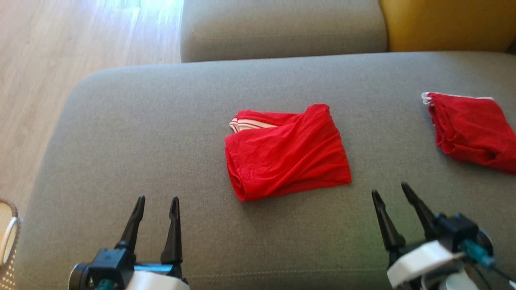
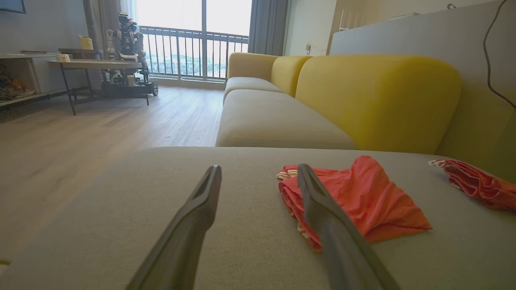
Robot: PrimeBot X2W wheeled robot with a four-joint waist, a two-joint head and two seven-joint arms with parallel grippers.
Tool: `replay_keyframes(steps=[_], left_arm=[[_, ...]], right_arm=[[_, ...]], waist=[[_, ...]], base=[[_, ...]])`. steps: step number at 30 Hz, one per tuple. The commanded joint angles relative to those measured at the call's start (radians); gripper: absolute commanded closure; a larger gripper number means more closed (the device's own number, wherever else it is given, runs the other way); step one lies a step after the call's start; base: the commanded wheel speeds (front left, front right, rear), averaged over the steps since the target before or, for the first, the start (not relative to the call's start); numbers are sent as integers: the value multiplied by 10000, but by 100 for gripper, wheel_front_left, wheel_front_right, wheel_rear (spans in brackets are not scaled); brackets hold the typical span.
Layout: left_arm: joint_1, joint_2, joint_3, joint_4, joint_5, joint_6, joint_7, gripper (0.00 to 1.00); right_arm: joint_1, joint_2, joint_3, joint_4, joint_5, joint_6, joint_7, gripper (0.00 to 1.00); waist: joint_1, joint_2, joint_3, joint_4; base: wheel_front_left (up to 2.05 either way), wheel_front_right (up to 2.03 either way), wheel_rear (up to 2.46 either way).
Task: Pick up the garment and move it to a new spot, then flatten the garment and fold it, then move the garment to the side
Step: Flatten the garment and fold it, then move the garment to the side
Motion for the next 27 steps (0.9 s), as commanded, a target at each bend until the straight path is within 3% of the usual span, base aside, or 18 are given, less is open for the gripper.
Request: replay_keyframes(steps=[1, 17, 27], left_arm=[[-181, -57, 376, -364, 134, -21, -122, 0], [404, -57, 610, -160, 478, -102, -122, 0], [346, -57, 442, -164, 446, -206, -122, 0]], right_arm=[[-48, 44, 112, -370, -80, -2, -102, 0], [351, 133, 324, -14, 396, -2, -102, 0], [143, 134, 14, 332, 321, -2, -103, 0]], waist=[[1, 0, -131, -32], [1, 0, -355, -231], [1, 0, -161, 182]], base=[[0, 0, 0], [0, 0, 0], [0, 0, 0]])
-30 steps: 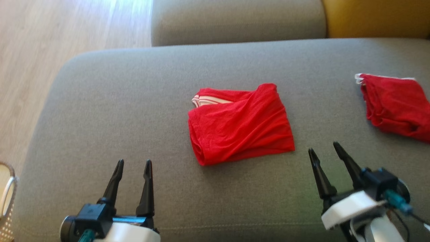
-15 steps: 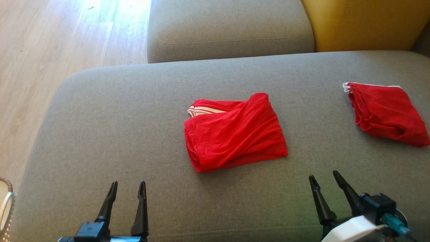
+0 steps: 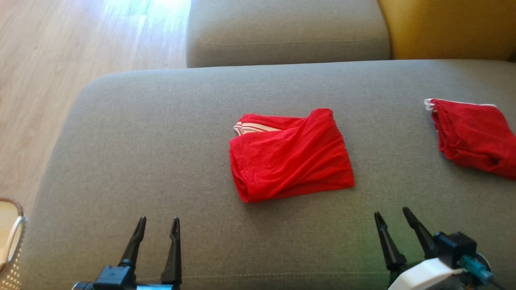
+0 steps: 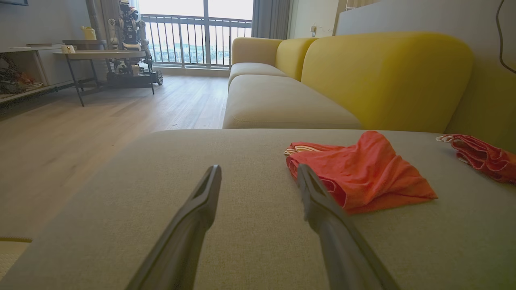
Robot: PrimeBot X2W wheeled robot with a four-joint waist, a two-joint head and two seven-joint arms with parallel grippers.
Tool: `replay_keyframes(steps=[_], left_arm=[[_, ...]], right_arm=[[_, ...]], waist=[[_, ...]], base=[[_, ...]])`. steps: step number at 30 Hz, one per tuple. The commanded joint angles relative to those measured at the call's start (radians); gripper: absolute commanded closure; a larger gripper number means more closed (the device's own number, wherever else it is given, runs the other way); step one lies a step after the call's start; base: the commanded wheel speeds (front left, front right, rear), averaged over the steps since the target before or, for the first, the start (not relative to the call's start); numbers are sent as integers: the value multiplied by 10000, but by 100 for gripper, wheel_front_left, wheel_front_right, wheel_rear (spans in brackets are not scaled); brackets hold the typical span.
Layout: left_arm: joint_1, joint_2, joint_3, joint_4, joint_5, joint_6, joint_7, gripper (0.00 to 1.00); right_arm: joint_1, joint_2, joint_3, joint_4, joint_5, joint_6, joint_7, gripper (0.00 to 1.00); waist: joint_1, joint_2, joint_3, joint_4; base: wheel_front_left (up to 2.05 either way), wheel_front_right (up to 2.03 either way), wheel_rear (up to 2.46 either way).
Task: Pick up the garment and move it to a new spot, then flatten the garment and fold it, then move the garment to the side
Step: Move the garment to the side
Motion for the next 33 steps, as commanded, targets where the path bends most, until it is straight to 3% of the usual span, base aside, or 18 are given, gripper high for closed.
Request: replay_keyframes(steps=[1, 13, 20, 25, 30, 31, 33], left_arm=[[-481, -72, 206, -282, -8, -14, -122, 0], [-921, -72, -177, -320, 132, -75, -122, 0], [-1559, -72, -615, -169, 96, -124, -122, 0], [-1889, -72, -917, -72, -21, -27, -122, 0], [-2106, -72, -1130, 1, -60, 61, -122, 0], [-2150, -72, -1153, 7, -57, 72, -122, 0], [-2253, -72, -1197, 28, -33, 74, -122, 0]], right_arm=[[-681, -38, 130, -205, -63, -4, -105, 0], [-3509, -43, -115, 2194, 613, -4, 177, 0], [-6225, -841, -310, 4660, 825, -4, 1192, 0], [-7147, -1259, -106, 5894, 1022, -4, 1480, 0], [-7748, -1254, 270, 6771, 1523, -4, 1584, 0], [-7866, -1240, 287, 6905, 1688, -4, 1581, 8], [-8064, -1288, 379, 7103, 1865, -4, 1423, 76]], waist=[[1, 0, 84, 131], [1, 0, 1115, 788], [1, 0, 2090, 1585], [1, 0, 2507, 1931], [1, 0, 2767, 2043], [1, 0, 2819, 2046], [1, 0, 2879, 2059]], base=[[0, 0, 0], [0, 0, 0], [0, 0, 0], [0, 0, 0], [0, 0, 0], [0, 0, 0], [0, 0, 0]])
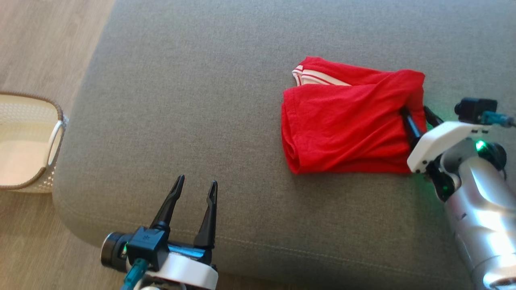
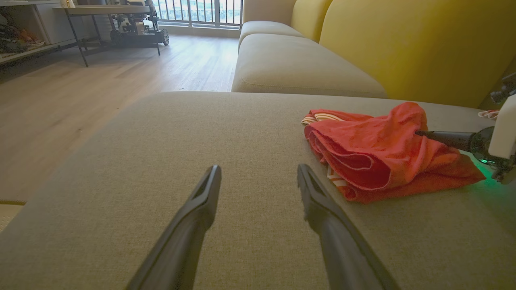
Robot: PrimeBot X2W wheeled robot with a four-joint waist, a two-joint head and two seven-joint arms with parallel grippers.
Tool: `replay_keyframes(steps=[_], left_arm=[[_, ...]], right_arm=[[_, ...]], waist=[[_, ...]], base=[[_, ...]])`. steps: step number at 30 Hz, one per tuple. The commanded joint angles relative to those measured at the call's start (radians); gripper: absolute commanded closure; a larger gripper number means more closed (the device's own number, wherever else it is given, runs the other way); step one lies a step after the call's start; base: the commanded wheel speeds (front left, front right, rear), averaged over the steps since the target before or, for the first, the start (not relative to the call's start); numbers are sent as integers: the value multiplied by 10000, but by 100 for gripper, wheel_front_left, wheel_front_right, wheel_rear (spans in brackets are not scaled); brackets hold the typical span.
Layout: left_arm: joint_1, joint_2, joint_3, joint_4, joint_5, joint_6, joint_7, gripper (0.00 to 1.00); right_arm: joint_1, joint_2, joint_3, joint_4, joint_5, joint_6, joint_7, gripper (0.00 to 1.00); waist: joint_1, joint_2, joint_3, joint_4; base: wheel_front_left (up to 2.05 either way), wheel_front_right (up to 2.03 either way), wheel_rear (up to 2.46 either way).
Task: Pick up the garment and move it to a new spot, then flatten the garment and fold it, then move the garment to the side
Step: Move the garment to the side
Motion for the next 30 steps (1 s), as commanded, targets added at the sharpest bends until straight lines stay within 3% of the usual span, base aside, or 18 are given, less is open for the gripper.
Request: replay_keyframes(steps=[1, 10, 15, 30], left_arm=[[-436, -59, 252, -248, 10, 61, -122, 0], [-434, -59, 455, -260, 173, 89, -122, 0], [-421, -59, 506, -286, 220, 29, -122, 0], [-438, -59, 715, -265, 463, -134, -122, 0]], right_arm=[[-439, -17, 319, -133, 129, -2, -221, 100], [-1027, -281, 1055, -515, 781, -2, -445, 100], [-1539, -673, 1357, -1195, 699, -2, 180, 100], [-1614, -2201, 603, -2792, -238, -2, 1775, 100]], waist=[[-2, 1, 62, 22], [-2, 1, -26, -574], [-2, 1, -174, -1151], [-2, 1, -197, -2249]], base=[[0, 0, 0], [0, 0, 0], [0, 0, 0], [0, 0, 0]])
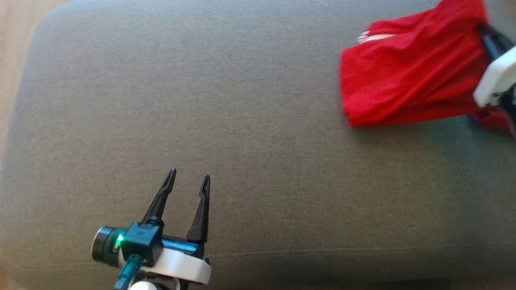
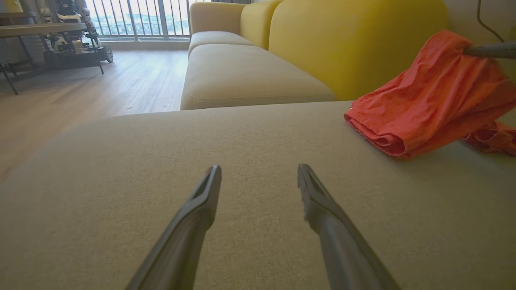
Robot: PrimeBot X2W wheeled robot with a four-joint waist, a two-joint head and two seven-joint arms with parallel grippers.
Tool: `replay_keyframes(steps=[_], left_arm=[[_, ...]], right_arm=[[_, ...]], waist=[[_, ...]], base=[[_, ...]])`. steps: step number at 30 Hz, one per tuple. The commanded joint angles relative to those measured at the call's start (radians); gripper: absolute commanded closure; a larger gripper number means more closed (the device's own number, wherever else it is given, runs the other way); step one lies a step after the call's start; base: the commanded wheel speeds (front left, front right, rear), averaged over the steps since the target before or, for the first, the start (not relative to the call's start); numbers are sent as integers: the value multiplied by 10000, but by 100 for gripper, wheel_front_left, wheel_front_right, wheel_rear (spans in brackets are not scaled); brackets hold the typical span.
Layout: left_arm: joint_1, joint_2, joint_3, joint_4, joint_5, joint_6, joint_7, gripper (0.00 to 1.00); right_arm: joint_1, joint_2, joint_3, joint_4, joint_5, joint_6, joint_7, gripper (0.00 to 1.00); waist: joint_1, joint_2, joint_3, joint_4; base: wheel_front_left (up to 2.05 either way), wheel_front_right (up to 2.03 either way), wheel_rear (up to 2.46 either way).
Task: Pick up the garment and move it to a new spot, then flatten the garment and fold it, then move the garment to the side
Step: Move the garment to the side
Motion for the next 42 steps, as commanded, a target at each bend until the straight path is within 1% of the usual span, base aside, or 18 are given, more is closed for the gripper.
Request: replay_keyframes(steps=[1, 7, 10, 15, 16, 17, 20, 23, 26, 28, 30, 32, 35, 36, 37, 39, 42], left_arm=[[-274, -53, 347, -305, 95, -31, -122, 0], [-459, -53, 359, -275, 211, -148, -122, 0], [-540, -53, 366, -246, 254, -204, -122, 0], [-666, -53, 318, -208, 246, -264, -122, 0], [-688, -53, 312, -194, 243, -271, -122, 0], [-702, -53, 311, -179, 244, -273, -122, 0], [-738, -53, 327, -129, 256, -248, -122, 0], [-735, -53, 334, -74, 263, -240, -122, 0], [-641, -53, 421, -33, 254, -146, -122, 0], [-537, -53, 499, -1, 178, -48, -122, 0], [-413, -53, 536, 19, 2, 36, -122, 0], [-297, -53, 565, -22, -242, 121, -122, 0], [-104, -53, 644, -70, -515, 258, -122, 0], [-38, -53, 689, -89, -630, 316, -122, 0], [-38, -53, 689, -89, -630, 316, -122, 0], [57, -53, 739, -226, -957, 299, -122, 0], [224, -53, 919, -443, -1177, 403, -122, 0]], right_arm=[[-173, -236, -70, -471, -123, -4, 107, 100], [-204, -931, -1028, -918, -607, -4, 832, 100], [-148, -1269, -1594, -1052, -1005, -4, 1011, 100], [103, -1420, -2660, -837, -1689, -4, 1150, 100], [177, -1410, -2785, -822, -1946, -4, 1095, 68], [252, -1402, -2926, -816, -2253, -4, 997, 0], [457, -1158, -3231, -925, -3199, -4, 486, 0], [738, -881, -3348, -1381, -4391, -4, -252, 0], [1264, -303, -3334, -2250, -5653, -4, -952, 0], [1732, 466, -3238, -2873, -5993, -4, -1285, 0], [2279, 1219, -3051, -3372, -6061, -4, -1525, 0], [2890, 1965, -2767, -3705, -5886, -4, -1688, 0], [3798, 2750, -2202, -3989, -5472, -4, -1979, 0], [4080, 2920, -2016, -4061, -5285, -4, -2121, 0], [4080, 2920, -2016, -4061, -5285, -4, -2121, 0], [4590, 3135, -1616, -4203, -4821, -4, -2676, 0], [5346, 3287, -1442, -4439, -4233, -4, -3257, 0]], waist=[[0, 0, 84, -127], [0, 0, 354, -270], [0, 0, 496, -259], [0, 0, 642, -162], [0, 0, 658, -143], [0, 0, 669, -128], [0, 0, 673, -85], [0, 0, 557, -49], [0, 0, 336, -33], [0, 0, 135, -56], [0, 0, -106, -81], [0, 0, -375, -107], [0, 0, -781, -156], [0, 0, -914, -177], [0, 0, -914, -177], [0, 0, -1169, -202], [0, 0, -1467, -235]], base=[[0, 0, 0], [0, 0, 0], [0, 0, 0], [0, 0, 0], [0, 0, 0], [0, 0, 0], [0, 0, 0], [0, 0, 0], [0, 0, 0], [0, 0, 0], [0, 0, 0], [0, 0, 0], [0, 0, 0], [0, 0, 0], [0, 0, 0], [0, 0, 0], [0, 0, 0]])
